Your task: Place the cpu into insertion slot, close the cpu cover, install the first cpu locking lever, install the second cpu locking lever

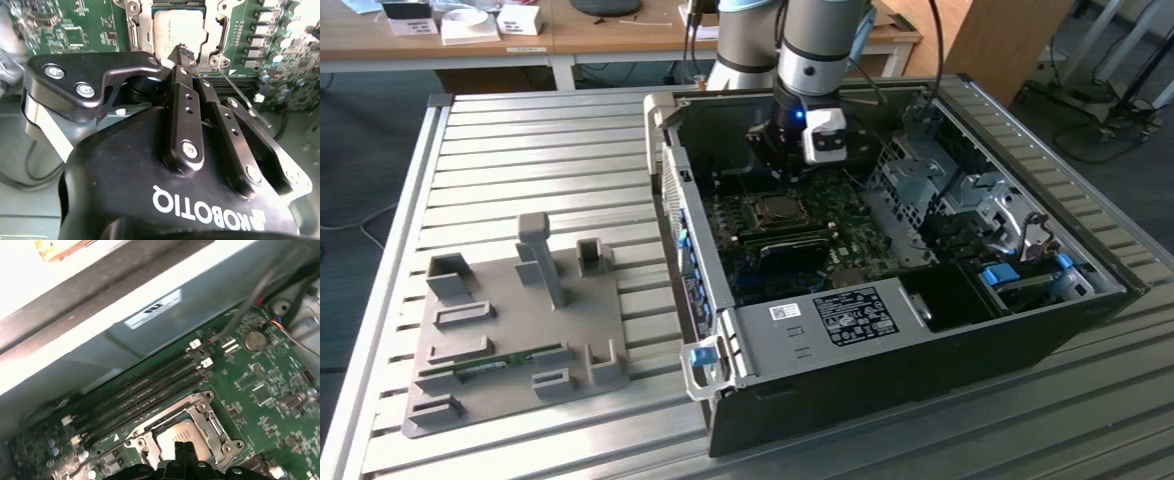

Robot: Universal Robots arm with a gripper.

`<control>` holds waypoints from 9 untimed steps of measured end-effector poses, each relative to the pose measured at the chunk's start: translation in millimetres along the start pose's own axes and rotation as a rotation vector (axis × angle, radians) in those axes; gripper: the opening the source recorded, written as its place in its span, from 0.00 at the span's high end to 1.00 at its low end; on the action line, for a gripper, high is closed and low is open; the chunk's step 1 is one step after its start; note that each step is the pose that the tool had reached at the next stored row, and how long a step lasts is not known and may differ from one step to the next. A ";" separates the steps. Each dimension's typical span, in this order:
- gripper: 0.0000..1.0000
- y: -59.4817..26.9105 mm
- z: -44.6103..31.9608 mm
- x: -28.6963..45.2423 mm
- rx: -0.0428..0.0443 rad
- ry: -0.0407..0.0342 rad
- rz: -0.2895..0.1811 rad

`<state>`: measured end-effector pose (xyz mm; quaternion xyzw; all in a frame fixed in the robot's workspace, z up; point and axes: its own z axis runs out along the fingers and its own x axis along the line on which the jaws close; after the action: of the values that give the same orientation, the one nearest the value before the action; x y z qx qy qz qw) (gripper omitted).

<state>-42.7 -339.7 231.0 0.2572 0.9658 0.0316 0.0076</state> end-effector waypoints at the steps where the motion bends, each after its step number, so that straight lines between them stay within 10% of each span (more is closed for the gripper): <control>1: 0.89 0.0 0.0 0.0 0.0003 0.0011 -0.018; 9: 0.89 -0.1 0.8 0.0 0.0018 0.0098 -0.163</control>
<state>-42.7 -339.7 230.1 0.1775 0.9836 0.0313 0.0053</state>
